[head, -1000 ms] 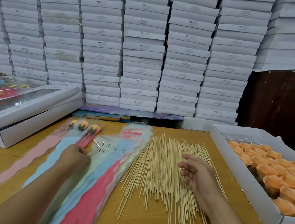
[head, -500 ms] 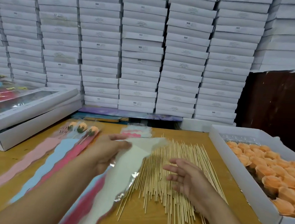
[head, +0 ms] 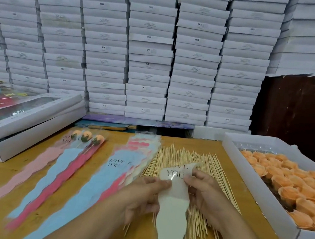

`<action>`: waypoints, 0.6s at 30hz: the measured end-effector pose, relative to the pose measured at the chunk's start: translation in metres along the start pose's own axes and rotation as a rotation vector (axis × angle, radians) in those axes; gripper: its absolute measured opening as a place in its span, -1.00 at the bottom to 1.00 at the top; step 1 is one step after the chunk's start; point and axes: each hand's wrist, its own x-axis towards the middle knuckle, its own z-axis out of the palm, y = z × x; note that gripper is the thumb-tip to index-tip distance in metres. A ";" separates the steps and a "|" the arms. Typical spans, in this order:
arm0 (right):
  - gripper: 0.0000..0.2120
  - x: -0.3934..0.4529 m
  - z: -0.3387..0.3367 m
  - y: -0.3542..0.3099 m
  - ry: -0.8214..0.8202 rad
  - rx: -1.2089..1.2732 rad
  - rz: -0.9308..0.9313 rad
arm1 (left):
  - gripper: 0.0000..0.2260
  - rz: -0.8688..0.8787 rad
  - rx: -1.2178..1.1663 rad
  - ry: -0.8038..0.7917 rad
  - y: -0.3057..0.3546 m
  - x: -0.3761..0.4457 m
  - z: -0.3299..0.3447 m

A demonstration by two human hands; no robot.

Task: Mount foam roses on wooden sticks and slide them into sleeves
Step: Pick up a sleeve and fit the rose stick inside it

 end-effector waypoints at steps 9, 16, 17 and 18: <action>-0.83 -0.002 0.007 0.002 0.004 -0.140 0.046 | -0.74 0.154 -0.053 0.091 -0.005 0.015 -0.001; -0.86 -0.002 0.002 0.002 0.129 -0.176 -0.006 | -0.91 0.160 -0.023 0.009 -0.016 0.020 -0.001; -0.86 -0.003 0.002 0.002 0.113 -0.190 0.004 | -0.87 0.171 -0.029 0.013 -0.017 0.021 -0.001; -0.86 -0.003 0.003 0.002 0.101 -0.204 0.009 | -0.83 0.177 -0.032 0.020 -0.018 0.023 -0.002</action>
